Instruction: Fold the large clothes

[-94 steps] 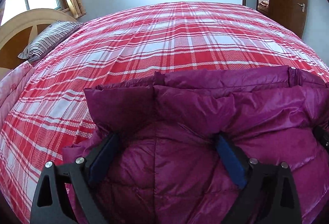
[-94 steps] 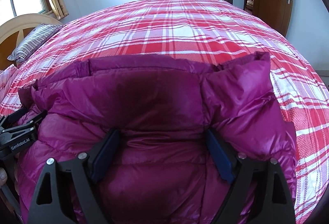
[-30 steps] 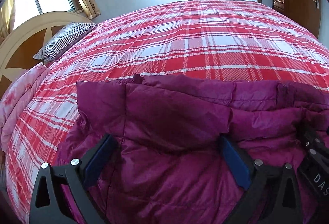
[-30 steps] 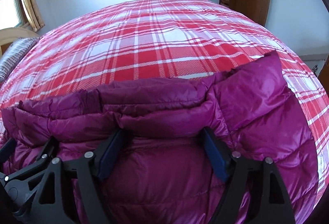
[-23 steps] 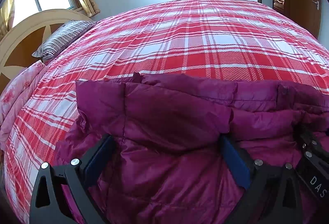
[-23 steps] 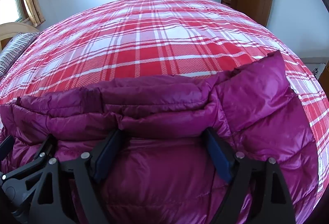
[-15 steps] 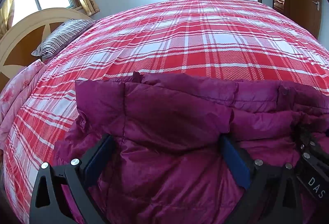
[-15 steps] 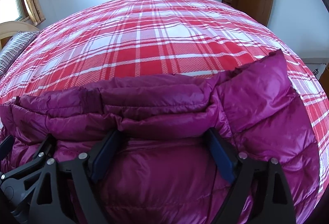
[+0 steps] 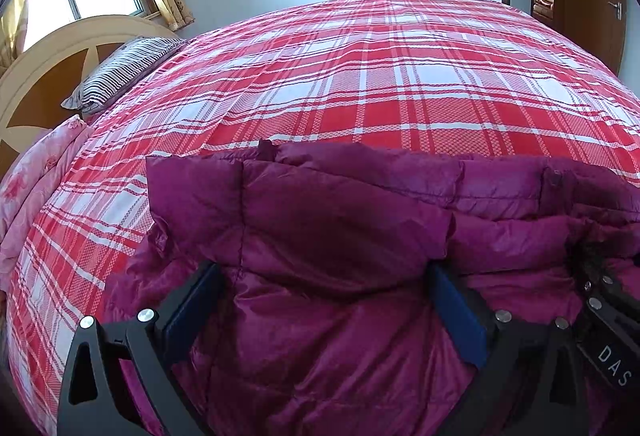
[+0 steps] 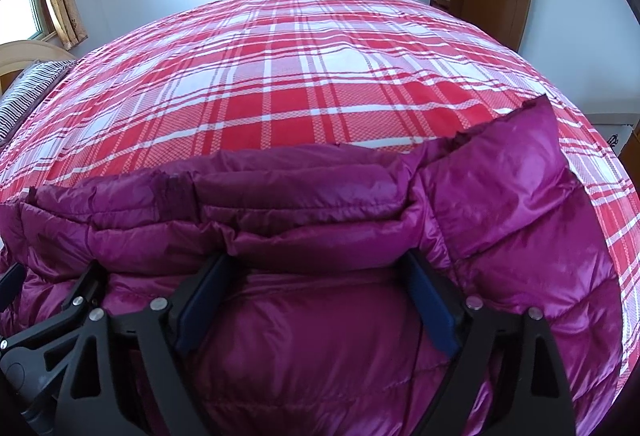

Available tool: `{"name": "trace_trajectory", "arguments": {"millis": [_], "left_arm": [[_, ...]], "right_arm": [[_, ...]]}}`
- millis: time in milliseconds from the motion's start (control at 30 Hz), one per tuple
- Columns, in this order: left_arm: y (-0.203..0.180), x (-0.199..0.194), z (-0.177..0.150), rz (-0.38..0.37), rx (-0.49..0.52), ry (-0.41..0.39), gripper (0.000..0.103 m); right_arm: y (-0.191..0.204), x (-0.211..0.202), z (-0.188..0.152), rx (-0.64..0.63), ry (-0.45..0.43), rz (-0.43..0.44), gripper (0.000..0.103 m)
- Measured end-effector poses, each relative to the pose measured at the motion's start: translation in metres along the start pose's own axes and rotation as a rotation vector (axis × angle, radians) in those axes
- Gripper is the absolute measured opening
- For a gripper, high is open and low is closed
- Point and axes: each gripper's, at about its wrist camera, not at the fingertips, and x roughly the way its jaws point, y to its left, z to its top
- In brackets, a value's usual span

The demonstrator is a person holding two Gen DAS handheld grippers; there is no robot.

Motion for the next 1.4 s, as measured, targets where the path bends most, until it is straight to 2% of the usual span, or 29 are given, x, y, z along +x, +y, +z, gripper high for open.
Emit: {"name": "trace_trajectory", "arguments": {"millis": [767, 867, 933, 1000, 1100, 1167, 1233, 1300, 1400], "left_arm": [[0.000, 0.001, 0.000, -0.001, -0.002, 0.003, 0.102], [0.007, -0.001, 0.002, -0.036, -0.009, 0.019, 0.102], [0.017, -0.013, 0.004, -0.083, 0.018, 0.028, 0.102], [0.030, -0.031, 0.002, -0.083, 0.030, -0.004, 0.102], [0.074, -0.070, -0.009, -0.126, 0.011, -0.096, 0.102], [0.109, -0.080, -0.022, -0.103, -0.006, -0.125, 0.102], [0.134, -0.074, -0.034, -0.094, -0.013, -0.107, 0.102], [0.154, -0.061, -0.045, -0.132, -0.039, -0.055, 0.102], [0.179, -0.038, -0.059, -0.289, -0.125, 0.028, 0.102]], "right_arm": [[0.001, 0.001, 0.000, -0.005, 0.000, -0.008, 0.091], [0.000, 0.002, 0.001, -0.005, 0.000, -0.012, 0.092], [0.002, 0.002, 0.001, -0.016, -0.001, -0.023, 0.092], [0.003, 0.002, 0.001, -0.020, 0.000, -0.032, 0.092], [0.003, 0.002, 0.001, -0.020, -0.001, -0.033, 0.092], [0.002, 0.002, 0.001, -0.018, -0.001, -0.030, 0.093], [0.004, 0.003, 0.001, -0.025, 0.001, -0.040, 0.093], [0.006, 0.003, 0.001, -0.030, 0.004, -0.048, 0.094], [0.006, 0.003, 0.002, -0.034, 0.008, -0.052, 0.094]]}}
